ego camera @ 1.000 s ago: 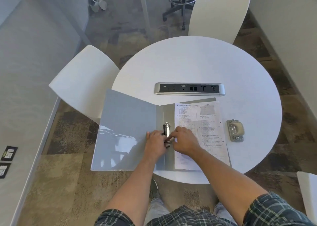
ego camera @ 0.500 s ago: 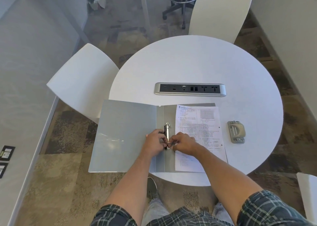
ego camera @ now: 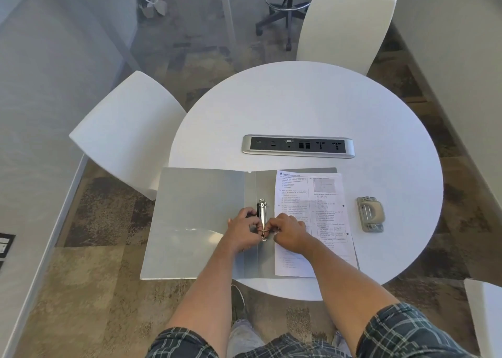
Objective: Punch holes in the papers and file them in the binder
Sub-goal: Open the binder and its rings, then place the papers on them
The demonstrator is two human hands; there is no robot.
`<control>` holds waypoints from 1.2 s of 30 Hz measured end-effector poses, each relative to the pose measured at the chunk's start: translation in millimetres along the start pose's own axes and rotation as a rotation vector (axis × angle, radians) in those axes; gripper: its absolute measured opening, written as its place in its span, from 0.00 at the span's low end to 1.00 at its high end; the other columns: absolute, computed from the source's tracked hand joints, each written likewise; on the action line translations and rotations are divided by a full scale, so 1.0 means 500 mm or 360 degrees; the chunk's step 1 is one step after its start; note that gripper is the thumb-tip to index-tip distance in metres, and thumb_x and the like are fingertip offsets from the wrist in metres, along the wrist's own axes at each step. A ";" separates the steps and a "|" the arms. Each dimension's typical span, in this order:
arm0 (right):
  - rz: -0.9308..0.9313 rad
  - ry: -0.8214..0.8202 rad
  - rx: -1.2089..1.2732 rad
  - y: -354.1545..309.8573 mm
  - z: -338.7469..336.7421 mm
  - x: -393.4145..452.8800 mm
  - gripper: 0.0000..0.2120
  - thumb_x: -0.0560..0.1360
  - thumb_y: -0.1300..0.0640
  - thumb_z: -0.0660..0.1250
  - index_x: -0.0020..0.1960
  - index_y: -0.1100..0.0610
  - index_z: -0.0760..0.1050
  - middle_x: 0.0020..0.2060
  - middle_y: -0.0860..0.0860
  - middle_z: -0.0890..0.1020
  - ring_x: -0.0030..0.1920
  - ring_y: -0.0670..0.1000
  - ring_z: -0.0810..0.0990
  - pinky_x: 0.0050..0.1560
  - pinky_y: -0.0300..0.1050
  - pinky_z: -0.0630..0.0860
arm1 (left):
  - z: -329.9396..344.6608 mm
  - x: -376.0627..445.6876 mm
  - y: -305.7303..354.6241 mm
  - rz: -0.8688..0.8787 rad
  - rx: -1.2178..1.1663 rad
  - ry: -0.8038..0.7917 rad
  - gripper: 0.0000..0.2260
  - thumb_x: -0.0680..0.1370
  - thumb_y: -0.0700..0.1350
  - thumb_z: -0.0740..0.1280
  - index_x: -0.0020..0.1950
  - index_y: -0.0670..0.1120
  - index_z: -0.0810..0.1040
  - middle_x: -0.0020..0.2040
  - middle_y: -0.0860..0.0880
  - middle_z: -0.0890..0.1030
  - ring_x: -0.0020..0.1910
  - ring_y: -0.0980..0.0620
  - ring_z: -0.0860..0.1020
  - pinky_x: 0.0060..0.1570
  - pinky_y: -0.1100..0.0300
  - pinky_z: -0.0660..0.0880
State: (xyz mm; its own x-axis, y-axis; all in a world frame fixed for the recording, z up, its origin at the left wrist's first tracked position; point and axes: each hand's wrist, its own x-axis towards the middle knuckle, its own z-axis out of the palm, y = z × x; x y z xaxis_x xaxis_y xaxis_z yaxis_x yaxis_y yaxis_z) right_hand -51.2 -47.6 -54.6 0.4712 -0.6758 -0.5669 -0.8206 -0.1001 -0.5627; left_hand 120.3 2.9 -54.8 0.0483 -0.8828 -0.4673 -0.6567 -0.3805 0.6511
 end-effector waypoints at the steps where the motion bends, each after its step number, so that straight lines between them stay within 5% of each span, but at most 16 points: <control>1: -0.0007 -0.0002 -0.0014 0.002 0.002 -0.001 0.19 0.74 0.63 0.63 0.57 0.44 0.79 0.56 0.47 0.74 0.60 0.53 0.71 0.64 0.55 0.60 | 0.000 0.001 0.000 -0.0015 -0.0017 0.0001 0.08 0.69 0.45 0.76 0.36 0.53 0.78 0.65 0.58 0.69 0.63 0.55 0.73 0.73 0.46 0.48; 18: -0.0067 -0.0015 0.0102 0.013 -0.007 -0.007 0.17 0.70 0.64 0.64 0.48 0.41 0.76 0.54 0.45 0.76 0.60 0.50 0.72 0.63 0.52 0.59 | -0.003 -0.009 0.017 -0.0134 -0.0191 0.0006 0.09 0.69 0.40 0.71 0.33 0.52 0.75 0.64 0.57 0.70 0.61 0.57 0.74 0.75 0.46 0.37; 23: -0.0051 -0.0041 0.0097 0.007 -0.011 -0.006 0.09 0.69 0.53 0.74 0.46 0.43 0.78 0.52 0.45 0.75 0.57 0.50 0.73 0.58 0.51 0.60 | 0.002 -0.030 0.020 -0.0028 -0.0018 0.0049 0.07 0.70 0.41 0.73 0.39 0.51 0.77 0.70 0.54 0.71 0.66 0.56 0.72 0.76 0.49 0.46; 25: -0.0049 -0.0033 0.0127 0.006 -0.012 -0.007 0.07 0.69 0.50 0.75 0.45 0.43 0.79 0.53 0.46 0.76 0.57 0.50 0.73 0.57 0.51 0.59 | 0.005 -0.041 0.017 -0.0003 -0.0021 0.0103 0.05 0.71 0.41 0.73 0.44 0.49 0.79 0.70 0.53 0.74 0.68 0.53 0.72 0.74 0.52 0.57; 29: -0.0045 -0.0048 0.0134 0.009 -0.011 -0.013 0.11 0.69 0.44 0.75 0.49 0.43 0.79 0.53 0.44 0.76 0.58 0.49 0.72 0.59 0.52 0.60 | 0.018 -0.072 0.022 -0.0034 -0.0024 0.0274 0.10 0.73 0.41 0.72 0.52 0.52 0.78 0.55 0.55 0.82 0.54 0.53 0.78 0.56 0.55 0.77; 36: -0.0055 0.0040 0.0099 0.012 0.002 -0.025 0.16 0.73 0.38 0.72 0.57 0.43 0.77 0.58 0.44 0.76 0.61 0.49 0.71 0.62 0.54 0.63 | 0.038 -0.089 0.023 -0.0076 -0.0098 0.0355 0.12 0.75 0.43 0.72 0.55 0.54 0.79 0.51 0.57 0.84 0.51 0.55 0.80 0.52 0.56 0.80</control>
State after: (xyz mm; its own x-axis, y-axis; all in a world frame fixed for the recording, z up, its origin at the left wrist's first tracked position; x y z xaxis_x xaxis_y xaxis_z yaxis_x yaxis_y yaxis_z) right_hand -61.5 -38.8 -51.5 0.4898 -0.6911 -0.5315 -0.7819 -0.0785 -0.6185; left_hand 96.2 43.2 -37.6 0.2480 -0.8998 -0.3590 -0.6027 -0.4335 0.6700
